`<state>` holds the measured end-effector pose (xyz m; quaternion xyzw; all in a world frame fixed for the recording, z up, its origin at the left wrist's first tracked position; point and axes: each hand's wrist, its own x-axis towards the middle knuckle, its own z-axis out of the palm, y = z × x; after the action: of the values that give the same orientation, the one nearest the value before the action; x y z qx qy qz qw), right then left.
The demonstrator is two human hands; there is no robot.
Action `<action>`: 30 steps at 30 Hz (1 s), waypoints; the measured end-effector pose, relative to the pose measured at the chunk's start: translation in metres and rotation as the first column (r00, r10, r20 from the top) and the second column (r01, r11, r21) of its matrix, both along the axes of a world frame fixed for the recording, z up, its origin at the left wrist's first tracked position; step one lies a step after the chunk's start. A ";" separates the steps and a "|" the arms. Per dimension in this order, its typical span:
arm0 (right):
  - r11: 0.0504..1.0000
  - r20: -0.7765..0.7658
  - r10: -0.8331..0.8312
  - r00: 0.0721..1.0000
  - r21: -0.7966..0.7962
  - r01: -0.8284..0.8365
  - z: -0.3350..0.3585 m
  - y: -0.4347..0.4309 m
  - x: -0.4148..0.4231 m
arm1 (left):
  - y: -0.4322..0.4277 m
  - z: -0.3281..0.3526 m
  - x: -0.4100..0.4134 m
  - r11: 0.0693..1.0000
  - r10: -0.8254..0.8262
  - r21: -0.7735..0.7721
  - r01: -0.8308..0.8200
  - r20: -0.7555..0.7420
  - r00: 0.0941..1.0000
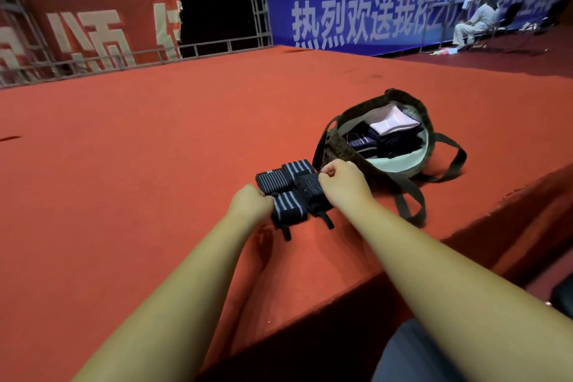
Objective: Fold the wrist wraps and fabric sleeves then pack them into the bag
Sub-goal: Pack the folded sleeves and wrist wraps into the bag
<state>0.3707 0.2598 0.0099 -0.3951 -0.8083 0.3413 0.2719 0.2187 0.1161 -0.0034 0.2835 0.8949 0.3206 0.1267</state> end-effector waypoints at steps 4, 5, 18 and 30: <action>0.970 0.064 -0.108 0.992 -0.212 0.119 -0.021 0.009 -0.004 | -0.001 -0.036 -0.003 0.994 0.090 0.047 -0.095 0.105 0.990; 0.957 0.074 -0.115 0.991 -0.258 0.131 -0.028 0.012 -0.006 | 0.000 -0.044 -0.005 0.993 0.094 0.051 -0.102 0.131 0.987; 0.950 0.216 -0.088 0.972 -0.274 0.147 -0.060 0.024 -0.031 | 0.012 -0.082 0.026 0.965 0.232 0.147 -0.218 -0.090 0.968; 0.920 -0.070 -0.012 0.997 -0.392 -0.016 -0.057 0.017 -0.016 | 0.013 -0.090 0.028 0.904 0.296 0.371 -0.214 -0.180 0.938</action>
<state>0.3546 0.2766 -0.0467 -0.4286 -0.7138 0.5103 0.2154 0.2462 0.1287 -0.0937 0.2163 0.8626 0.4513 -0.0737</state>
